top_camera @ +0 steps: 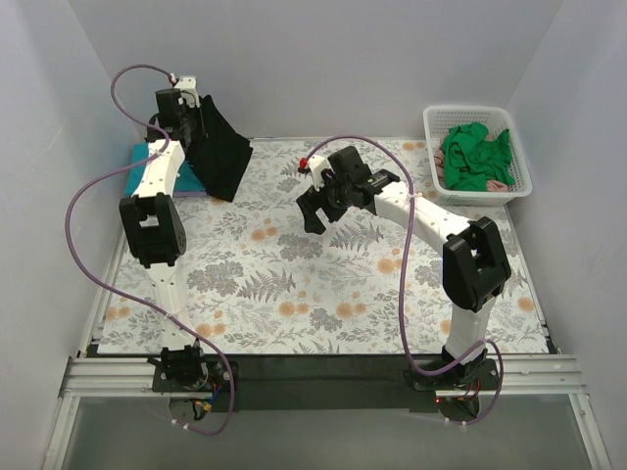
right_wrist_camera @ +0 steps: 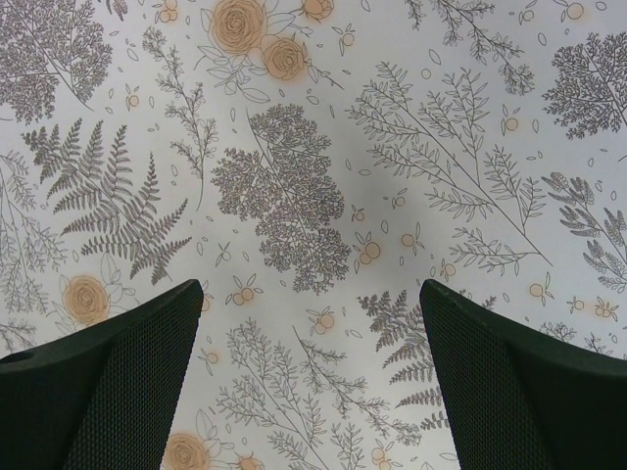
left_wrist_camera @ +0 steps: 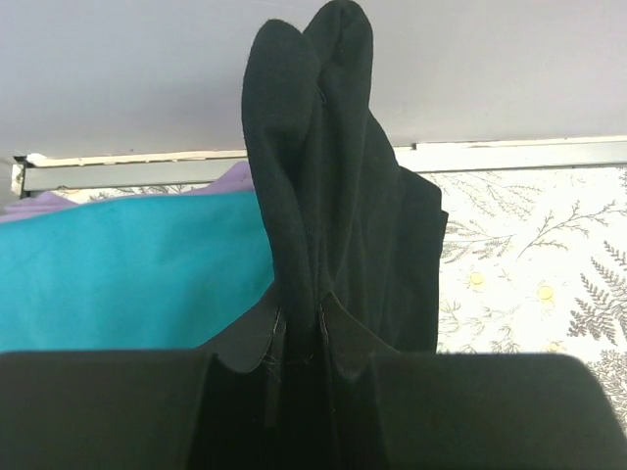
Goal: Fold and stack the t-shirts
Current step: Neatly place the folded tshirt to the corner
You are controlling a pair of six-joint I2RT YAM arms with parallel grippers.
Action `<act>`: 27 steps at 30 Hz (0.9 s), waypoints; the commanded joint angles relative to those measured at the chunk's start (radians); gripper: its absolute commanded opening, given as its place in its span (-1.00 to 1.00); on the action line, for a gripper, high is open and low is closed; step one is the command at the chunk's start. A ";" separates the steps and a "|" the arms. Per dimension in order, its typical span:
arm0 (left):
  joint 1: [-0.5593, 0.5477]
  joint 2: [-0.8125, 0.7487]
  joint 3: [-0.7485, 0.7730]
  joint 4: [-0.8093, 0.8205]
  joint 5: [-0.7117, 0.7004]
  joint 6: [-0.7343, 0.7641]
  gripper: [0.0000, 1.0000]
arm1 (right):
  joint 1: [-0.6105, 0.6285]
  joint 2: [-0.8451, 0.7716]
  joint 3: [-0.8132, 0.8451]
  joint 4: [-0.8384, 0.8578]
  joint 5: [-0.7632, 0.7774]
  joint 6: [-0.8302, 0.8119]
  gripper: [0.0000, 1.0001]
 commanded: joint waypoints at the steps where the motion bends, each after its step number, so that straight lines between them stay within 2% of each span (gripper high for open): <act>1: -0.001 -0.100 0.050 0.010 -0.020 0.044 -1.00 | -0.001 -0.026 0.008 0.010 -0.026 -0.008 0.97; 27: -0.001 -0.178 0.141 -0.015 -0.003 0.069 -1.00 | 0.001 -0.006 0.013 0.007 -0.040 -0.003 0.97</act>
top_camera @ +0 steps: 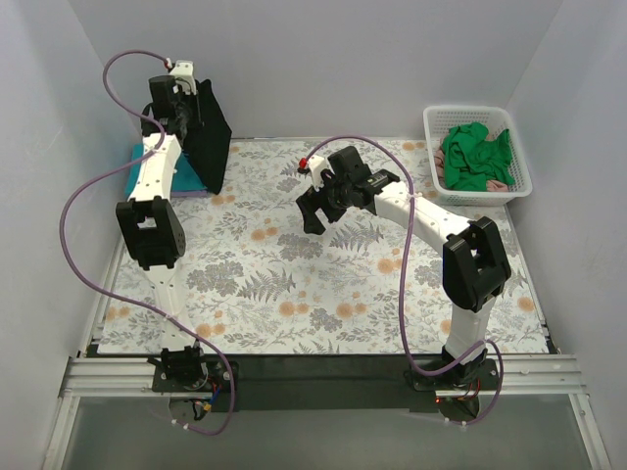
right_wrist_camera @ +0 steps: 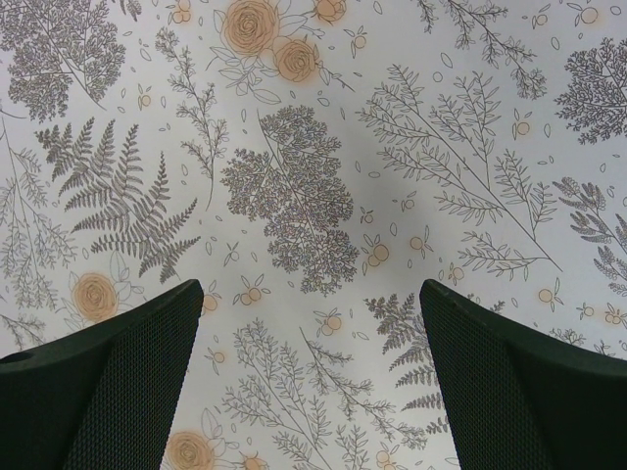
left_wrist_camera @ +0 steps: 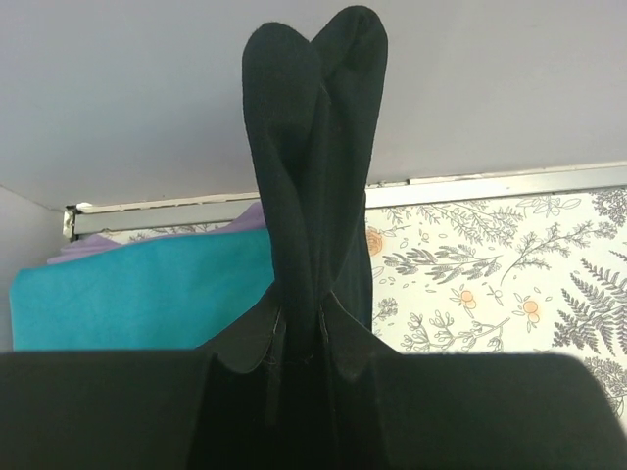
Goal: Fold and stack the t-shirts
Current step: Neatly place the folded tshirt to the corner
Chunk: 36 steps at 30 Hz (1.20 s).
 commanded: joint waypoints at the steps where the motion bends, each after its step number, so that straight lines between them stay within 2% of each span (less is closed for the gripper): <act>1: 0.000 -0.146 0.063 0.024 -0.001 0.017 -1.00 | 0.000 -0.006 0.011 0.007 -0.016 -0.004 0.97; 14: 0.001 -0.187 0.039 -0.006 0.022 -0.021 -1.00 | 0.000 0.011 0.019 0.007 -0.020 0.002 0.97; 27: 0.026 -0.148 -0.027 0.013 0.008 -0.023 -1.00 | 0.000 0.014 0.010 0.007 -0.013 0.001 0.97; 36: 0.067 -0.086 -0.007 0.025 0.002 0.025 -1.00 | 0.000 0.020 0.011 0.007 -0.019 0.002 0.97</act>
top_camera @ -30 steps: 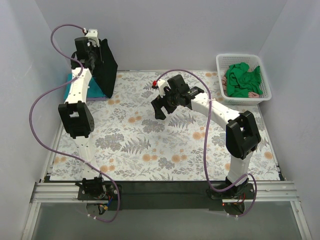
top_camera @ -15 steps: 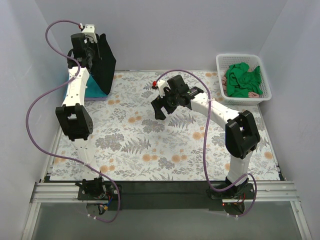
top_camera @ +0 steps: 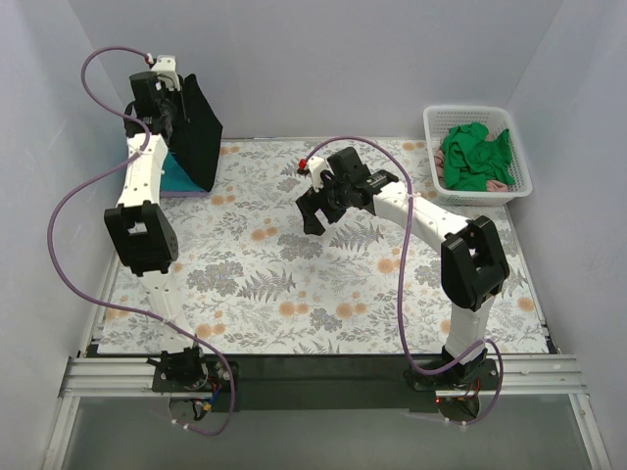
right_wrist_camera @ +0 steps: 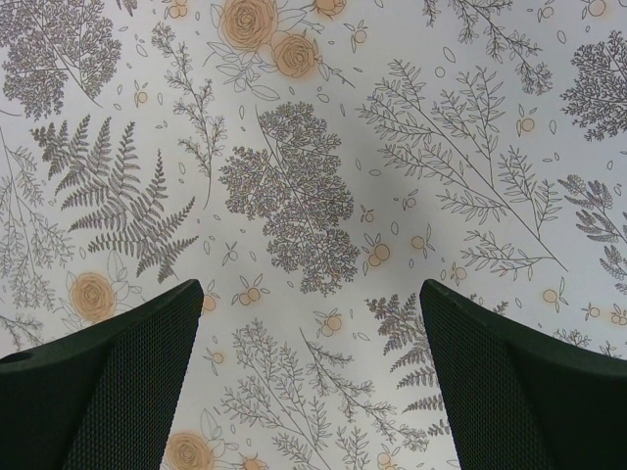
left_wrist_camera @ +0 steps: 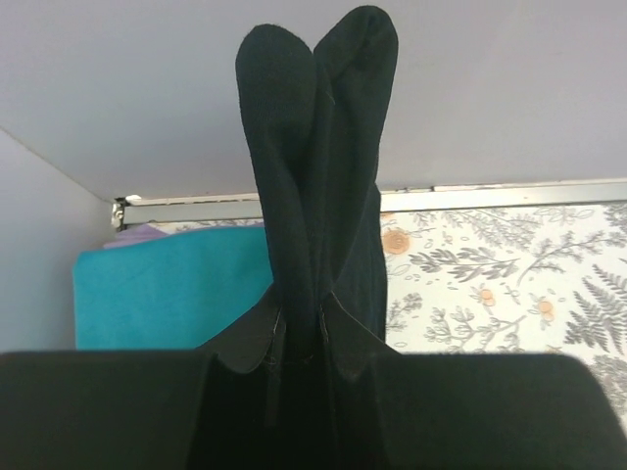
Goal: Fold and stack the t-shirts
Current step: Neatly place the folded tshirt to the corner
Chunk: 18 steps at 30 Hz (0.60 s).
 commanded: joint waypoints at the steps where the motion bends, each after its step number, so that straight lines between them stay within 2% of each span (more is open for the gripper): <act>1: 0.025 0.003 0.025 0.056 -0.008 0.045 -1.00 | 0.000 0.010 0.011 0.007 -0.018 0.003 0.97; 18: 0.111 0.112 0.023 0.117 -0.045 0.125 -1.00 | 0.000 0.028 0.011 -0.002 -0.021 0.001 0.97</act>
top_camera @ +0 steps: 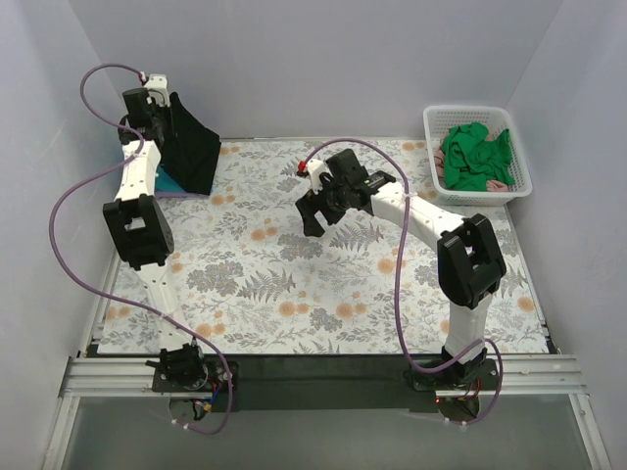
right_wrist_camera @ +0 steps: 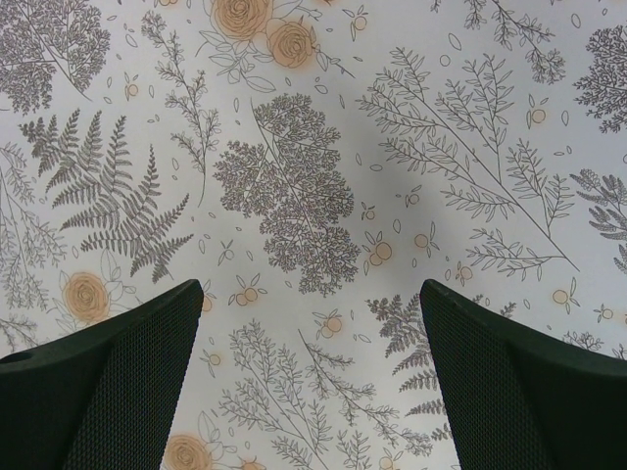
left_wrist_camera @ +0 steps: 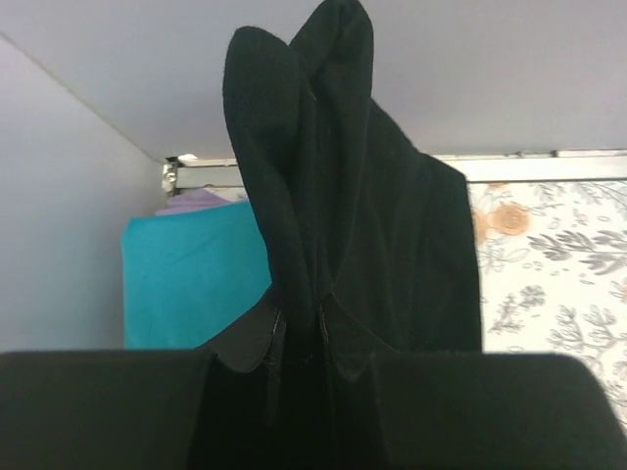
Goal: Fold and stack the t-shirts
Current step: Neatly place the folded tshirt to the corner
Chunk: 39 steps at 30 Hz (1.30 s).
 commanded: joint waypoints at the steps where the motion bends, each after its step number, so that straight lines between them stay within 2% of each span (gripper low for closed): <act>1: 0.035 -0.011 0.022 0.064 -0.027 0.034 -1.00 | 0.000 0.011 0.013 0.000 -0.019 -0.001 0.97; 11: 0.083 0.054 0.005 0.112 -0.069 0.065 -1.00 | 0.002 0.029 0.025 -0.008 -0.024 0.001 0.97; 18: 0.117 0.139 0.067 0.130 -0.086 0.114 -1.00 | 0.006 0.041 0.031 -0.013 -0.033 0.001 0.97; 20: 0.120 0.185 0.098 0.135 -0.087 0.143 -0.87 | 0.008 0.043 0.036 -0.016 -0.034 0.003 0.97; 23: 0.127 0.212 0.155 0.123 -0.150 0.186 -0.29 | 0.008 0.035 0.046 -0.022 -0.028 -0.001 0.97; 24: 0.133 0.204 0.158 0.120 -0.153 0.185 0.07 | 0.008 0.028 0.048 -0.025 -0.019 -0.004 0.97; 27: 0.138 0.141 0.140 0.124 -0.144 0.180 0.39 | 0.008 0.006 0.048 -0.029 -0.010 -0.008 0.97; 36: 0.166 -0.050 0.052 0.090 -0.138 0.162 0.57 | 0.005 -0.113 -0.012 -0.028 0.018 -0.027 0.97; 39: 0.190 -0.122 0.039 0.029 -0.026 0.093 0.58 | -0.001 -0.150 -0.038 -0.026 0.022 -0.037 0.97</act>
